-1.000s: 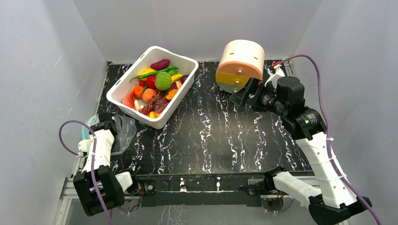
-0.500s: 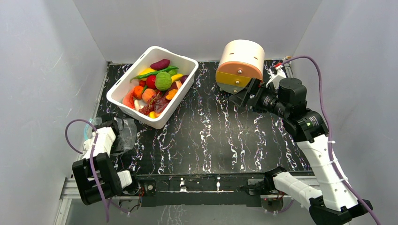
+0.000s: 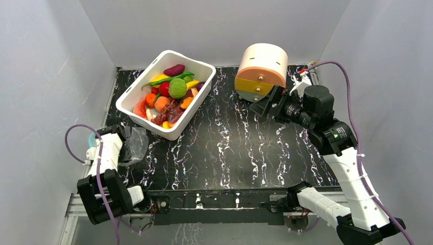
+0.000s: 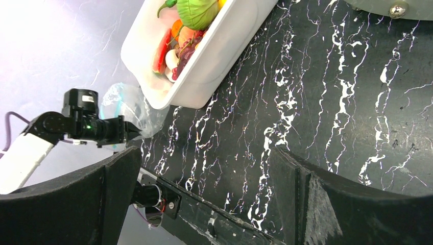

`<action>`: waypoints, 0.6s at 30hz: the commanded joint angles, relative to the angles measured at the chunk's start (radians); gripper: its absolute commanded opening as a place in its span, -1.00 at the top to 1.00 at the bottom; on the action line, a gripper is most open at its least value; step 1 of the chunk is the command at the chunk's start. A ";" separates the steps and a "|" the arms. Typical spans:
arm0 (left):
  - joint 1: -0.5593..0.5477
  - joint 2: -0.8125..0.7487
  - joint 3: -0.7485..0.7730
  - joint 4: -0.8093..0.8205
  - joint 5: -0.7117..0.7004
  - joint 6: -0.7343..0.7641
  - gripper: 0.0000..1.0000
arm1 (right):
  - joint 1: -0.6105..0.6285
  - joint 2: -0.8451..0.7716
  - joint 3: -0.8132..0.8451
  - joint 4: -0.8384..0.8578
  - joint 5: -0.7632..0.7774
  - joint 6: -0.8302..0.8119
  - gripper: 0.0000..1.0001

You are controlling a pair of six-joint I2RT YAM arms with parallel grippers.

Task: Place the food in the zip-top bag and seal the zipper
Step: Pick up the zipper food storage bag at the corner of the board.

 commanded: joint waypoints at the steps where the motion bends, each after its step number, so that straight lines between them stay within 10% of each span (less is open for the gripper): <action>1: 0.005 -0.057 0.123 -0.160 -0.056 -0.003 1.00 | -0.005 -0.020 0.008 0.049 -0.016 -0.014 -0.92; 9: 0.005 -0.165 0.266 -0.185 -0.071 0.082 1.00 | -0.005 0.000 0.030 -0.004 -0.005 -0.029 -0.92; 18: -0.024 -0.239 0.359 0.161 0.084 0.602 1.00 | -0.005 -0.010 0.010 -0.017 0.014 -0.035 -0.92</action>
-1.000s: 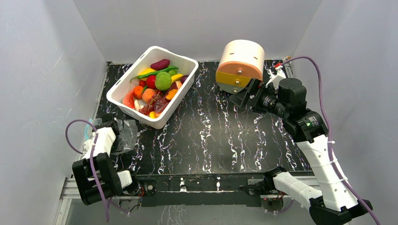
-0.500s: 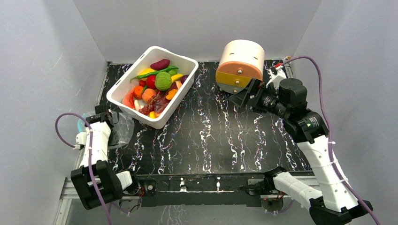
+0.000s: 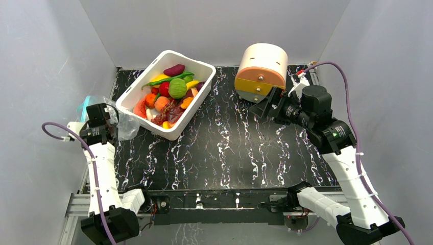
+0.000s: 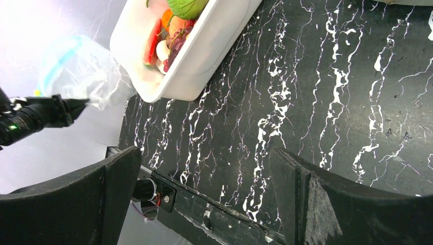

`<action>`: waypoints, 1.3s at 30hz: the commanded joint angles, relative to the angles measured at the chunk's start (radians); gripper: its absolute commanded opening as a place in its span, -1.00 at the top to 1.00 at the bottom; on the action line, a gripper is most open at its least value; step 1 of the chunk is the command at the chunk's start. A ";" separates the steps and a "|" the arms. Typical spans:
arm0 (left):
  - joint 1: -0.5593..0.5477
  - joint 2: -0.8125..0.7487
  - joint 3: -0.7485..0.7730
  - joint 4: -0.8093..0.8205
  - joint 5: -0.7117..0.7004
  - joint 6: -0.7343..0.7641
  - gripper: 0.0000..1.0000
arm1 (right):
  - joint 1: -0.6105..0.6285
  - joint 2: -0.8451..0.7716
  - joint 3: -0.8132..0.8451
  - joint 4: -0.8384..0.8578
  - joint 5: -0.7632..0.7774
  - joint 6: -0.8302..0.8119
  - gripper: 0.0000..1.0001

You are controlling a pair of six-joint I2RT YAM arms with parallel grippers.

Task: Place the food in the zip-top bag and seal the zipper
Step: Pick up the zipper food storage bag at the corner of the board, then open the zipper of the food storage bag.

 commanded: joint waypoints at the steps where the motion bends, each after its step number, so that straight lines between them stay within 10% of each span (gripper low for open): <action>1: -0.029 -0.004 0.068 0.199 0.136 0.304 1.00 | -0.005 -0.018 0.009 0.015 0.022 -0.023 -0.91; 15: -0.244 0.028 0.011 0.565 0.697 0.659 1.00 | -0.005 -0.004 0.009 0.018 0.101 -0.082 -0.88; 39: -0.762 -0.008 -0.215 1.110 1.141 1.135 1.00 | -0.005 -0.008 -0.031 0.163 0.022 0.196 -0.68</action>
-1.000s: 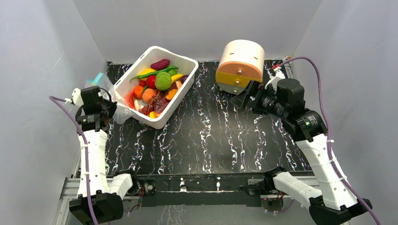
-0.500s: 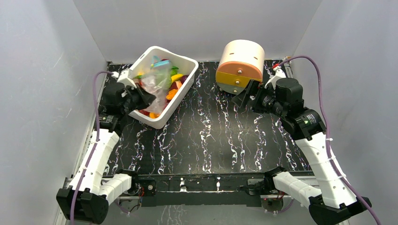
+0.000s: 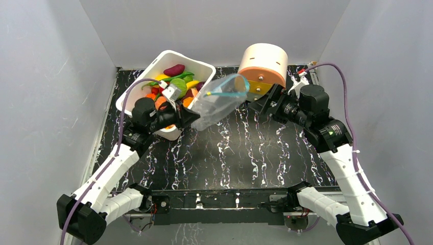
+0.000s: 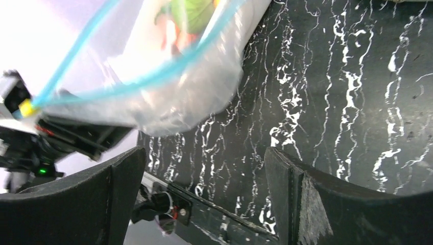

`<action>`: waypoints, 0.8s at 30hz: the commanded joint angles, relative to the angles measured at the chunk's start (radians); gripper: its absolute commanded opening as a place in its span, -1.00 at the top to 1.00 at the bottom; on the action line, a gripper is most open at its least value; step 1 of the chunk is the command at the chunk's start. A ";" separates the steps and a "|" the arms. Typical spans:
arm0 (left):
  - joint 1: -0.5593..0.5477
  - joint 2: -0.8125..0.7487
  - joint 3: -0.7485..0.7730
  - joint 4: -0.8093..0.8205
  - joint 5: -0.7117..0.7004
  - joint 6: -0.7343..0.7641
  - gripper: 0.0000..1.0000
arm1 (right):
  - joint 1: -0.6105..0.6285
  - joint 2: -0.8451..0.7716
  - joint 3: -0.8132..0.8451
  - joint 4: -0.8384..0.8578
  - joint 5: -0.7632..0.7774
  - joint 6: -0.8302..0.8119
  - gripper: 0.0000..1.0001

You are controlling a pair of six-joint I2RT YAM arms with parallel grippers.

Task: Place the food in the zip-top bag and seal the zipper
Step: Open the zipper of the food storage bag.

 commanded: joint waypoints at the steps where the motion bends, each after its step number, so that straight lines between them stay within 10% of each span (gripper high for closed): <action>1: -0.052 -0.043 -0.070 0.132 0.134 0.160 1.00 | -0.005 -0.016 0.005 0.099 0.002 0.200 -0.64; 11: -0.107 -0.034 -0.117 0.144 0.114 0.258 1.00 | -0.005 -0.070 -0.176 0.201 -0.093 0.736 -0.20; 24: -0.120 -0.055 -0.142 0.115 0.058 0.305 1.00 | -0.006 -0.079 -0.154 -0.017 -0.005 0.834 -0.24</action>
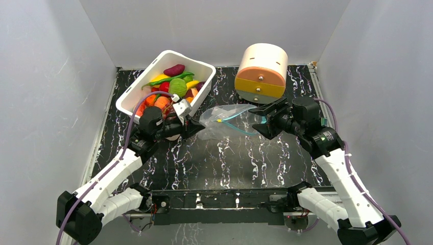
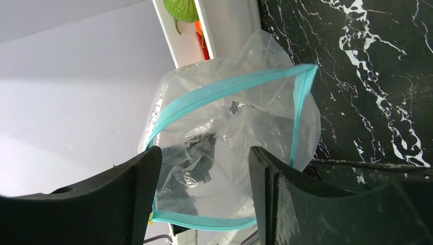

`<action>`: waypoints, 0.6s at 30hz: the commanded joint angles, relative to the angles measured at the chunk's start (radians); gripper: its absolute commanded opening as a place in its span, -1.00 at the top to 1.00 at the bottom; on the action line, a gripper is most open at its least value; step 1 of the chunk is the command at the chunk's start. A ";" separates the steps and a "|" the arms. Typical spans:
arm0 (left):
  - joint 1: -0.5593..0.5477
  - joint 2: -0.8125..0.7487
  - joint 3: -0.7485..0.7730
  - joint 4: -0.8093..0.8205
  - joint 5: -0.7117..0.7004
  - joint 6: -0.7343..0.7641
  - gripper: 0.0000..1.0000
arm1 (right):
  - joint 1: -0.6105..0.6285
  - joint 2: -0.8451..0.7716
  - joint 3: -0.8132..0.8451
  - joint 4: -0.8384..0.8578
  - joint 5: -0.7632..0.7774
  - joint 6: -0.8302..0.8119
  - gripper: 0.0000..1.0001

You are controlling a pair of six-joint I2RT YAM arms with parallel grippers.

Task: Place the food in the zip-top bag and seal the zipper
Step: Open the zipper of the food storage bag.

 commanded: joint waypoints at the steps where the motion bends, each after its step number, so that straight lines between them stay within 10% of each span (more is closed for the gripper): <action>1: -0.008 -0.033 0.001 0.003 -0.019 0.059 1.00 | -0.005 -0.020 0.066 -0.055 0.052 0.063 -0.24; 18: -0.008 -0.053 -0.037 0.035 -0.078 0.054 1.00 | -0.005 -0.012 0.098 -0.243 0.075 0.122 0.14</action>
